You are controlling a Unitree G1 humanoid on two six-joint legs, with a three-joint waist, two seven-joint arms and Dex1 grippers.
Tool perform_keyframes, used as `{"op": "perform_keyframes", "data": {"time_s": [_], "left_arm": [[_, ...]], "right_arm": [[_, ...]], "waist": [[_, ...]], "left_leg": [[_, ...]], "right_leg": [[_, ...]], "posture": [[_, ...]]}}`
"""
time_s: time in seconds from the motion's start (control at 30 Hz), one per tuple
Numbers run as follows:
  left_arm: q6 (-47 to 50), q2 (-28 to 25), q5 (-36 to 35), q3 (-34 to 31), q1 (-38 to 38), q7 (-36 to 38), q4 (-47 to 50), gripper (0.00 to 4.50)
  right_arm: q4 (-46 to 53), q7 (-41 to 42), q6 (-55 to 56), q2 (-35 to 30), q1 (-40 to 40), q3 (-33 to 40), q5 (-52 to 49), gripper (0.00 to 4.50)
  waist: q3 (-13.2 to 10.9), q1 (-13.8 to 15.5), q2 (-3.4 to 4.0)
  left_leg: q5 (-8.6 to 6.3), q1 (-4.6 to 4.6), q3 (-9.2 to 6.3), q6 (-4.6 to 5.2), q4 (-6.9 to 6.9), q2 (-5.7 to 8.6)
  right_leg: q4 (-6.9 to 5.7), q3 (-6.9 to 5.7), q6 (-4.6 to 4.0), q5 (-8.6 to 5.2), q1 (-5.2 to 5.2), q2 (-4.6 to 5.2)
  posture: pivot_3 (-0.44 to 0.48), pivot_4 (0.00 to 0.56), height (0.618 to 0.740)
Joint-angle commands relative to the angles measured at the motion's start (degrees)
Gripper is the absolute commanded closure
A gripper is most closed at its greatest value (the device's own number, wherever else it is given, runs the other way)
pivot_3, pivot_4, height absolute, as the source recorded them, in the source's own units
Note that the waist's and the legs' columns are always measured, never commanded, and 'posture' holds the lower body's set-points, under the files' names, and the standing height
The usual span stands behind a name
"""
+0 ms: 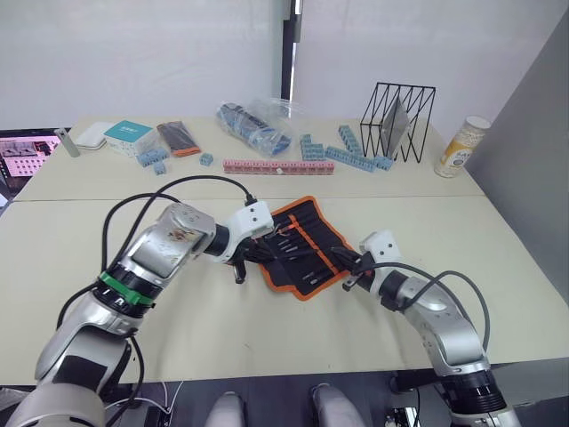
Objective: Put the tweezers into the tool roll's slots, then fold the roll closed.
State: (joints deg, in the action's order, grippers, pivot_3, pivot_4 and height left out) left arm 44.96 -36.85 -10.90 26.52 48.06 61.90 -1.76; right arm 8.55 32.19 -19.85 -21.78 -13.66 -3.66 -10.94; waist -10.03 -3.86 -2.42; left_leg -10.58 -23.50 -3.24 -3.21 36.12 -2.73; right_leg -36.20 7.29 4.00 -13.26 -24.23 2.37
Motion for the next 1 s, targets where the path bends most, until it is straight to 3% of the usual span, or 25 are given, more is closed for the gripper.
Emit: {"op": "perform_keyframes", "data": {"time_s": [0.03,0.67,1.0], "left_arm": [[0.7,1.2,1.5,-0.1,2.7,-0.5,-0.7,4.48],[1.6,0.5,6.3,2.5,1.7,1.9,-0.6,4.48],[0.2,5.3,8.3,2.8,2.6,-0.9,-4.1,4.48]], "right_arm": [[-0.5,-0.4,0.7,0.1,-0.2,-0.3,0.8,4.5],[-6.9,0.6,4.0,2.1,-1.0,-1.6,1.5,4.5],[-6.3,0.9,3.0,2.2,-0.8,-2.4,1.7,4.5]], "waist": [[0.0,0.0,0.0],[0.0,-0.2,0.01],[0.0,-0.1,0.01]], "left_leg": [[0.0,0.0,-0.01,0.0,0.0,0.0],[0.0,0.04,-0.02,0.01,0.02,0.0],[0.0,0.04,-0.02,0.01,0.07,0.01]], "right_leg": [[0.0,0.0,0.0,0.0,-0.01,0.0],[-0.06,0.01,0.01,0.0,0.01,-0.01],[-0.08,0.01,0.01,0.0,0.05,-0.01]], "posture": [[0.0,0.15,0.737],[0.0,0.15,0.737],[0.0,0.15,0.737]]}}
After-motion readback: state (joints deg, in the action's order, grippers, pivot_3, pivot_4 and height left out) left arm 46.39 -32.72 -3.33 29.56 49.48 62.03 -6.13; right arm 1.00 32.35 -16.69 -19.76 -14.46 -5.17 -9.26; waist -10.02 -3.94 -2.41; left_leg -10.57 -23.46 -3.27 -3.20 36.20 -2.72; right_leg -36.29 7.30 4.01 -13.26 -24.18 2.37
